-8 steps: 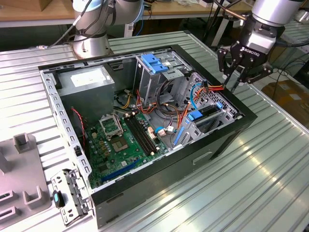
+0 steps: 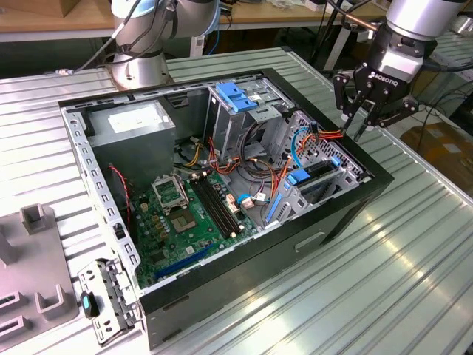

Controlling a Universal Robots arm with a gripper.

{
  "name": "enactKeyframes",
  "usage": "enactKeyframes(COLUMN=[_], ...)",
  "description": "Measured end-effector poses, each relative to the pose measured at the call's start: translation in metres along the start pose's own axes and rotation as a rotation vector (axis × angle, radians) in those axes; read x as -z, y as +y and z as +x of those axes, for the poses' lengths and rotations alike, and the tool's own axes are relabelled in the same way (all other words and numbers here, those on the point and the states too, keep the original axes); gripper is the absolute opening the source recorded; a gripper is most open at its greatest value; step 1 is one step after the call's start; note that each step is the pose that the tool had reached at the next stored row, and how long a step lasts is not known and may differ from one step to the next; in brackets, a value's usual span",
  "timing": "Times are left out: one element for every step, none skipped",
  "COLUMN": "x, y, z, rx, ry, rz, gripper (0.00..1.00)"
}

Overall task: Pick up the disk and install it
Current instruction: 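Insert the first disk wire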

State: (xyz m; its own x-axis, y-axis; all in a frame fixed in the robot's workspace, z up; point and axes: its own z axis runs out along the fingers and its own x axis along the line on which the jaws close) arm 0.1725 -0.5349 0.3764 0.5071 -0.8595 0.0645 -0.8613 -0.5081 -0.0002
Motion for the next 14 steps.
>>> enactKeyframes(x=[0.0000, 0.0000, 0.0000, 0.0000, 0.0000, 0.0000, 0.0000, 0.0000, 0.0000, -0.0001, -0.0001, -0.0001, -0.0002, -0.0003], y=[0.0000, 0.0000, -0.0001, -0.0001, -0.0001, -0.0001, -0.0001, -0.0002, -0.0002, -0.0009, -0.0016, -0.0021, -0.0027, -0.0031], z=[0.0000, 0.0000, 0.0000, 0.0000, 0.0000, 0.0001, 0.0001, 0.0001, 0.0001, 0.0006, 0.0010, 0.0011, 0.0015, 0.0017], rx=[0.000, 0.000, 0.000, 0.000, 0.000, 0.000, 0.000, 0.000, 0.003, 0.009, 0.016, 0.023, 0.038, 0.049], ry=[-0.0001, 0.0000, 0.0000, 0.0000, 0.0000, 0.0000, 0.0000, 0.0000, -0.0001, 0.0000, 0.0000, 0.0000, 0.0000, -0.0002], rz=[0.0000, 0.0000, 0.0000, 0.0000, 0.0000, 0.0000, 0.0000, 0.0000, 0.0001, 0.0006, 0.0010, 0.0015, 0.0024, 0.0033], gripper=[0.31, 0.31, 0.31, 0.31, 0.31, 0.31, 0.31, 0.31, 0.31, 0.31, 0.31, 0.31, 0.31, 0.31])
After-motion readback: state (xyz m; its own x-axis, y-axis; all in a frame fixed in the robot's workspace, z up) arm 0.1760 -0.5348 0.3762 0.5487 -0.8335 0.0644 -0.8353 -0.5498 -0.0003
